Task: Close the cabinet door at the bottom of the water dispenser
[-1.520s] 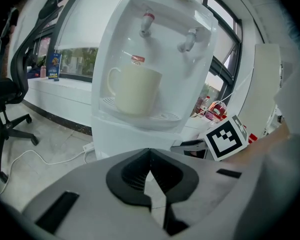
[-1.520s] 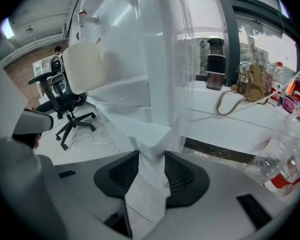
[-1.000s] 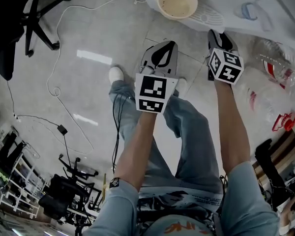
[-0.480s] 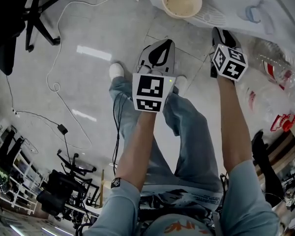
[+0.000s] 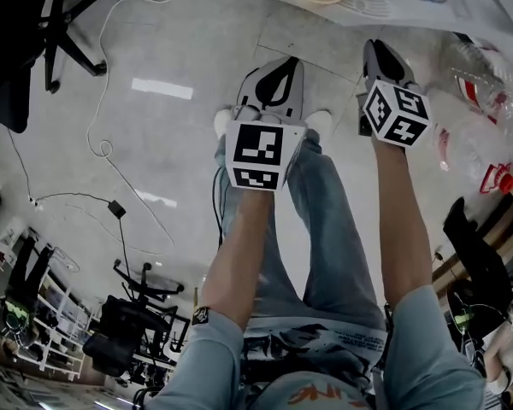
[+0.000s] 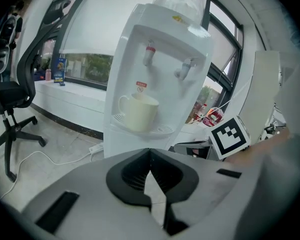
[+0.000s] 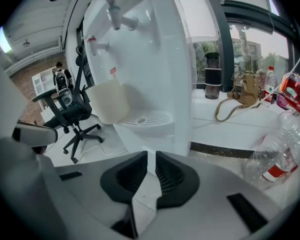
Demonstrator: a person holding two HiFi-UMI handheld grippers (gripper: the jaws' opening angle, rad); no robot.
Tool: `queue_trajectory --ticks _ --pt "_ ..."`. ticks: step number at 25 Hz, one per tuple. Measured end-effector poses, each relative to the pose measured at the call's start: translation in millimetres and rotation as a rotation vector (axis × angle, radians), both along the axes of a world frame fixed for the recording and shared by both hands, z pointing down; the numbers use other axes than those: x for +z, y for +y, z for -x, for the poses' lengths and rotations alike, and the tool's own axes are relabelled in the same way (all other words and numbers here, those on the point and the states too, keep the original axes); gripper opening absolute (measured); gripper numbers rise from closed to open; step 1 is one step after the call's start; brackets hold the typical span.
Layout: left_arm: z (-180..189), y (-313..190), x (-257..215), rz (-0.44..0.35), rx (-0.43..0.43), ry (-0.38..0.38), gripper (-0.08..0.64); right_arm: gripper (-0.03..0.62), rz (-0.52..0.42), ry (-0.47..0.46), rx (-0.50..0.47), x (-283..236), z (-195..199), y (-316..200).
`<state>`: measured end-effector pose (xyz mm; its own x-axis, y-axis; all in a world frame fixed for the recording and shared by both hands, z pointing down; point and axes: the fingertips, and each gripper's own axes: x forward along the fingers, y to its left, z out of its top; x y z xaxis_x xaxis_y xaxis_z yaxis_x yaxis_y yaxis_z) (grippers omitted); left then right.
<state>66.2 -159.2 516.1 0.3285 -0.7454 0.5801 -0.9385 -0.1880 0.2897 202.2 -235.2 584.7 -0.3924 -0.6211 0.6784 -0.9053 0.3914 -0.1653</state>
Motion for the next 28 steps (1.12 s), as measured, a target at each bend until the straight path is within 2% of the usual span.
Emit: queue_trajectory --ticks 6,10,13,19,28 --pt "16.7 5.5 -36.7 -0.043 0.058 0.013 0.020 0.042 -0.013 -0.035 -0.032 -43.8 44.1 37.8" --pt "36.4 3.3 -69.4 -0.083 0.075 0.036 0.020 0.036 -0.057 -0.031 -0.119 -73.4 88.1 53.1" --pt "54.6 6.3 -87.0 -0.115 0.101 0.026 0.020 0.030 -0.093 -0.075 -0.148 -94.1 122.8 62.4" --pt "102.4 18.5 -128.1 -0.131 0.098 0.007 0.020 0.028 -0.104 -0.109 -0.116 -148.1 161.6 78.9" --pt "134.0 18.9 -254.6 -0.260 0.082 0.002 0.020 0.028 -0.207 -0.197 -0.040 -287.9 193.9 86.1"
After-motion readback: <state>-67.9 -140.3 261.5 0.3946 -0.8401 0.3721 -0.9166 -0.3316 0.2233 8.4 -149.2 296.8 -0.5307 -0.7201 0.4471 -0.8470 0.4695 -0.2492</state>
